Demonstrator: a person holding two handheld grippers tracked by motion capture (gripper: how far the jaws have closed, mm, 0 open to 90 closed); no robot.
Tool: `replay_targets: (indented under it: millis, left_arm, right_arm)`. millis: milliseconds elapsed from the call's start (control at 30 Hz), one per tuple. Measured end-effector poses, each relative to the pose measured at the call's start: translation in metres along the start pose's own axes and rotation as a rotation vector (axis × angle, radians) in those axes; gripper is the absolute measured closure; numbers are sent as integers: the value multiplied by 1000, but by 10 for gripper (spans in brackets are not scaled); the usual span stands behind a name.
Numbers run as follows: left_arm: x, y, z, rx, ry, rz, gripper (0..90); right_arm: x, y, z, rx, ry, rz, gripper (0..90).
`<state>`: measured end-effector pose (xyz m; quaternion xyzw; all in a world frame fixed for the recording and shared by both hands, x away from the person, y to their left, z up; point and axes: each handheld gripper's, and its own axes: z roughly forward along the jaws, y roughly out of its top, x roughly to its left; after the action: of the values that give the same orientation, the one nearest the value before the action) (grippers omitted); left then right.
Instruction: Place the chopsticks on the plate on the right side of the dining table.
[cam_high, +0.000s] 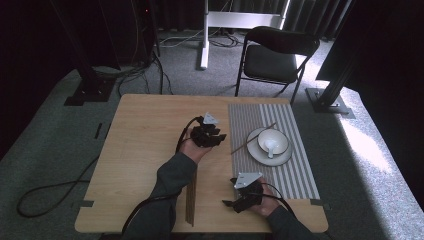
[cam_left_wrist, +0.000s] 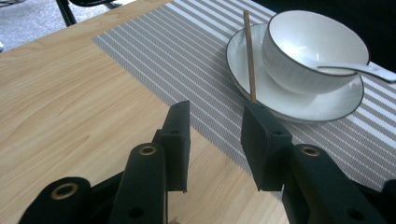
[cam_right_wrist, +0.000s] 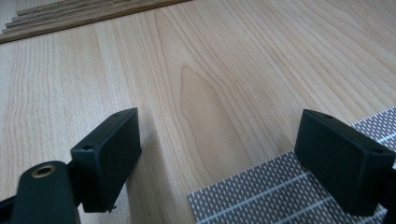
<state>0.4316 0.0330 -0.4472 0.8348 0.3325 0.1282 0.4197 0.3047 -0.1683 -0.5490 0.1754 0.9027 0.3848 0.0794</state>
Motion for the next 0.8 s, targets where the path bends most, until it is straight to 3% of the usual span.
replay_targets:
  millis: [267, 800]
  left_arm:
    - [-2, -10, -11, -2, 2, 6, 622]
    - [3, -28, -36, -31, 26, -52, 621]
  right_arm:
    - [0, 0, 0, 1, 1, 0, 136]
    - [0, 0, 0, 1, 3, 1, 135]
